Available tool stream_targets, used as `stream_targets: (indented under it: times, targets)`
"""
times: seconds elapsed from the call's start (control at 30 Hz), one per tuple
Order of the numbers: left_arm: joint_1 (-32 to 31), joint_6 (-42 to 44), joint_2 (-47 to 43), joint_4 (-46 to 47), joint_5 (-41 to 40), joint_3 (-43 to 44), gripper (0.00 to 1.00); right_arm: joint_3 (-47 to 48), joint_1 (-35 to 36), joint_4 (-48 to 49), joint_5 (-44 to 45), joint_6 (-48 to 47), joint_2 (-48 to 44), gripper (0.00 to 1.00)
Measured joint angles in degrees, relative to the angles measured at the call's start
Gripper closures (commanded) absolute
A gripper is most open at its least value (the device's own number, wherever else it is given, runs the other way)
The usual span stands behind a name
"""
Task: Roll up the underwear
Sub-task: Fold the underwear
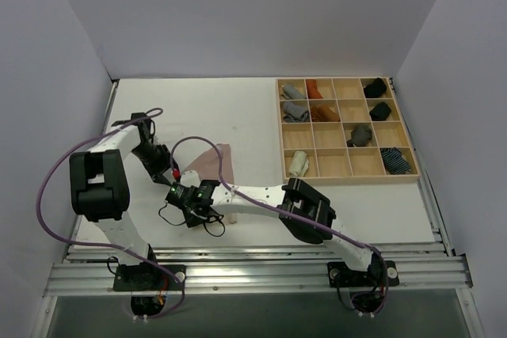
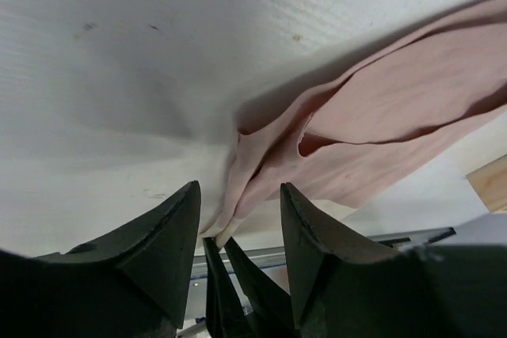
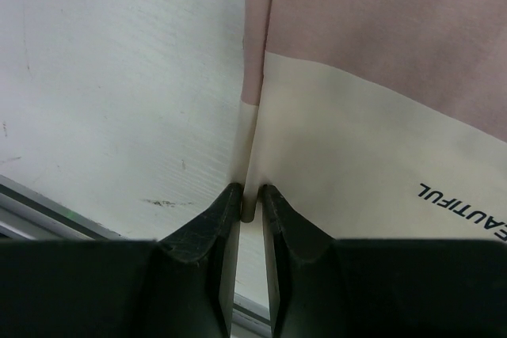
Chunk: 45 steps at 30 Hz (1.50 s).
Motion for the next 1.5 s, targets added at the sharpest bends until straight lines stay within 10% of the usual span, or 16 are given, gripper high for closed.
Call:
stream_targets:
  times: [0.47,0.87,1.5]
  targets:
    - [-0.44,-3.98,-2.36,10.67,5.57,-10.84,0.45,-2.51,0.0,2.43,-0.02,0.09,-1.22,0.86]
    - [-0.17,-5.25,-2.29,13.92,3.74,-11.06,0.87,-2.73,0.66,3.39,1.44,-0.59,-1.55,0.73]
    - [-0.17,-5.05,-1.27,16.48,6.82,-11.06,0.98,4.85,0.7,-1.42,5.18,-2.84,2.56,0.75]
